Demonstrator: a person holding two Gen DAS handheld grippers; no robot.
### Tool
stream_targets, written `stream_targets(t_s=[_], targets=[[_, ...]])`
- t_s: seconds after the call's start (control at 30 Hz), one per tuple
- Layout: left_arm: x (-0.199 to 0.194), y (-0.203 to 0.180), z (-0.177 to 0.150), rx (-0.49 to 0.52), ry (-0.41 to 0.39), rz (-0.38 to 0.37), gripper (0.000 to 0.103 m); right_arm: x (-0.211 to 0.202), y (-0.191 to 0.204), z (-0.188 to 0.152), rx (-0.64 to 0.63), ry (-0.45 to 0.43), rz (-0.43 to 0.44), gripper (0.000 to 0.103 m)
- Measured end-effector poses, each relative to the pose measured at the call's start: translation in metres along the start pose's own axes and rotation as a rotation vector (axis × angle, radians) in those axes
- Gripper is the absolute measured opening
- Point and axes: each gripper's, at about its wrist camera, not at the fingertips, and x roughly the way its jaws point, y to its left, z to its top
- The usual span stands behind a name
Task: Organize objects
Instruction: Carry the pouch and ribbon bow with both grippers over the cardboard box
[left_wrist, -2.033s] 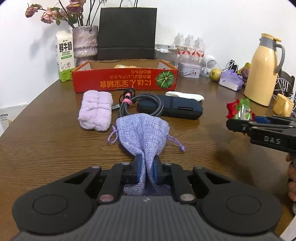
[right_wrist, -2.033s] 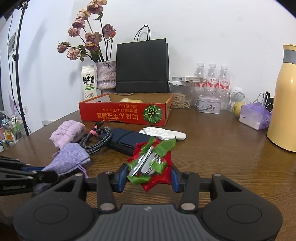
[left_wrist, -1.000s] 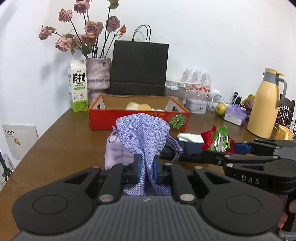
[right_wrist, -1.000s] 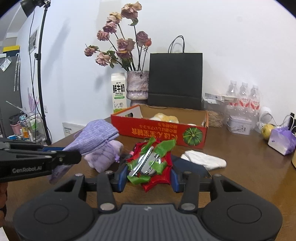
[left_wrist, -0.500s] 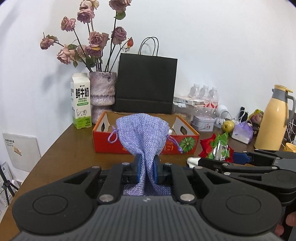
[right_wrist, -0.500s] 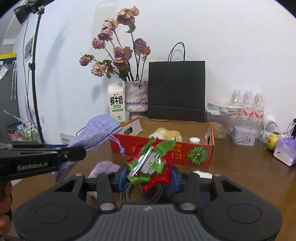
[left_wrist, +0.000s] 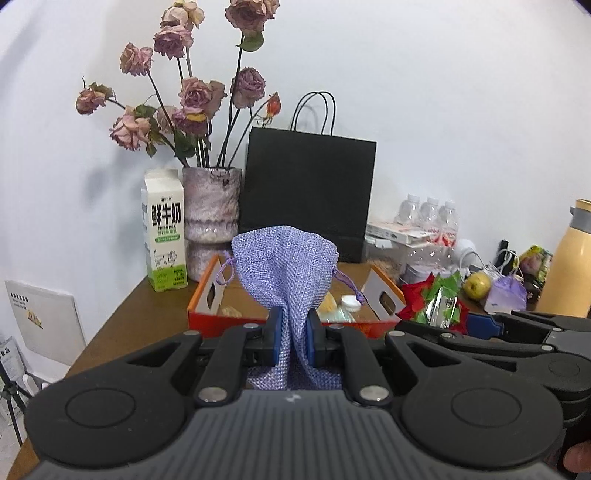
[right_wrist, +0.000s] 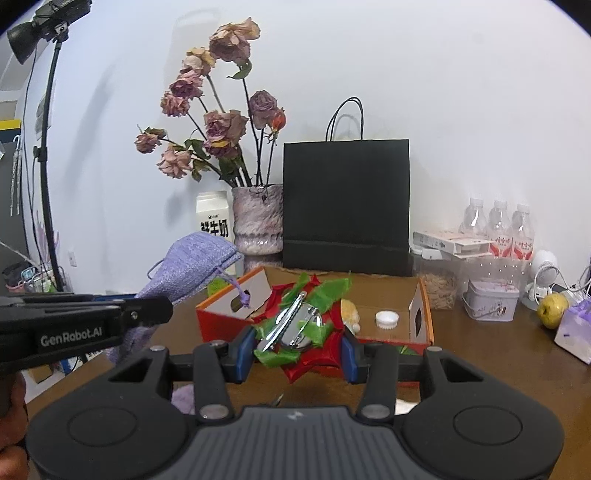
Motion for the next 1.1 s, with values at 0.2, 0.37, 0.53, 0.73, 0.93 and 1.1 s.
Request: stream_targets(t_s=[0.2,0.37,0.53,0.73,0.93,1.1], targets=[[0.023,0.002,0.017,-0.011,-0.027,0.003,0.013,0.023,-0.008,0.012,0.011,-0.014,-0.001,0.045],[0.041,0.004,0.028,-0.017,-0.041,0.004,0.013,0.041,-0.017,0.018,0.009,-0.015,-0.004,0.045],[0.065,0.009,0.039,-0.026,-0.047,0.007,0.013,0.06,-0.025,0.027,0.005,-0.024,-0.013,0.045],[0.091,0.021,0.053,-0.047,-0.058,0.016,0.013,0.082,-0.037,0.038,0.004,-0.031,-0.026,0.045],[0.118,0.032,0.062,-0.056,-0.049,0.021,0.013,0.108,-0.05,0.045,0.002,-0.019,-0.046,0.045],[0.142,0.037,0.065,-0.048,-0.021,0.022,0.013,0.131,-0.063,0.048,0.01,0.01,-0.056,0.045]])
